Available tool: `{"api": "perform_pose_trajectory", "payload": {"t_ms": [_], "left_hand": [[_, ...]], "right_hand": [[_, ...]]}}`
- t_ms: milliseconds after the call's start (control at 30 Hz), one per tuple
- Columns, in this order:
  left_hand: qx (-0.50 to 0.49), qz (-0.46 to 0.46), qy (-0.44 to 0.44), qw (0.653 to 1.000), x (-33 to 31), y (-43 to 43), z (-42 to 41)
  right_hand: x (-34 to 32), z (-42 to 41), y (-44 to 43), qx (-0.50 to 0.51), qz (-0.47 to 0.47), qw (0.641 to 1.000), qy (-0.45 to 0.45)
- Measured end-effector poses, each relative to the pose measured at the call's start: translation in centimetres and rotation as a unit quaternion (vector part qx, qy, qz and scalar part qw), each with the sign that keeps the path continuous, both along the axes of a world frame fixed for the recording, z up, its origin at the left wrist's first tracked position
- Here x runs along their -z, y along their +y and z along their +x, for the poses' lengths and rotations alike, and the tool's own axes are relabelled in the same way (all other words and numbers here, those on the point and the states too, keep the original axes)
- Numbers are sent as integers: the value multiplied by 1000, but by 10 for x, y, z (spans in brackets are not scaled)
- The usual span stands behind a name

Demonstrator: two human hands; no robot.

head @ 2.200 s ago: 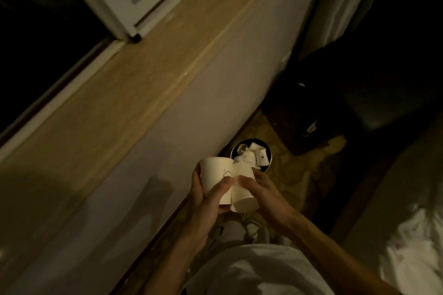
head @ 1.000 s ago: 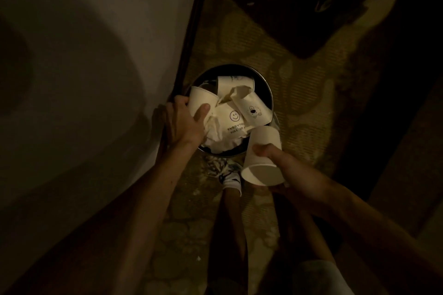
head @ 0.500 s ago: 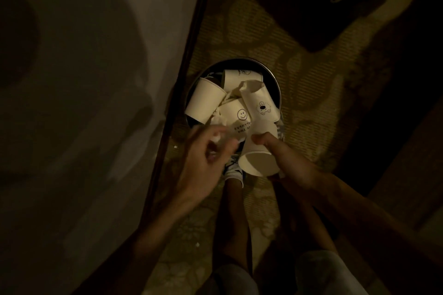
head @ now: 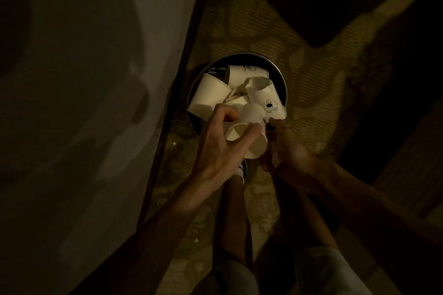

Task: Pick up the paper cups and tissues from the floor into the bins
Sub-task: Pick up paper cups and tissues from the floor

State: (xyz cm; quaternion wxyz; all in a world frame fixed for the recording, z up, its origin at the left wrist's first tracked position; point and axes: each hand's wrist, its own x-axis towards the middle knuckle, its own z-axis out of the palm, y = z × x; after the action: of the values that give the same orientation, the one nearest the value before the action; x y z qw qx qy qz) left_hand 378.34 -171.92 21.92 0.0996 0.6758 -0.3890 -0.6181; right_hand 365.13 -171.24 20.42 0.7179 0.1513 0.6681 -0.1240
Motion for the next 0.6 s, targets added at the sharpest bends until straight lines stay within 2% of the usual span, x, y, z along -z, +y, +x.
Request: {"api": "perform_pose_trajectory", "payload": {"t_ms": [133,200,267,367,400,500,600], "left_hand": [[-59,-48,9,997,-1,-12,9],[-39,-93,-10,995,-1,-15,13],[24,-123,-50,991,4,-17,17],[128,-140,-99,977,16,-17,20],[148,-143,-108,973,18,-15,21],[175,-165,-117,964,23,-12,23],[174,-175,-123,961,25,-10,27]], "right_hand": [[5,0,-3,-44,-34,998,35],[9,0,-5,-96,-23,993,70],[11,0,-6,-171,-26,977,127],[15,0,9,-92,-34,978,182],[17,1,12,-96,-34,974,202],[27,11,10,-21,-16,973,231],[34,18,1,10,-14,968,252]]}}
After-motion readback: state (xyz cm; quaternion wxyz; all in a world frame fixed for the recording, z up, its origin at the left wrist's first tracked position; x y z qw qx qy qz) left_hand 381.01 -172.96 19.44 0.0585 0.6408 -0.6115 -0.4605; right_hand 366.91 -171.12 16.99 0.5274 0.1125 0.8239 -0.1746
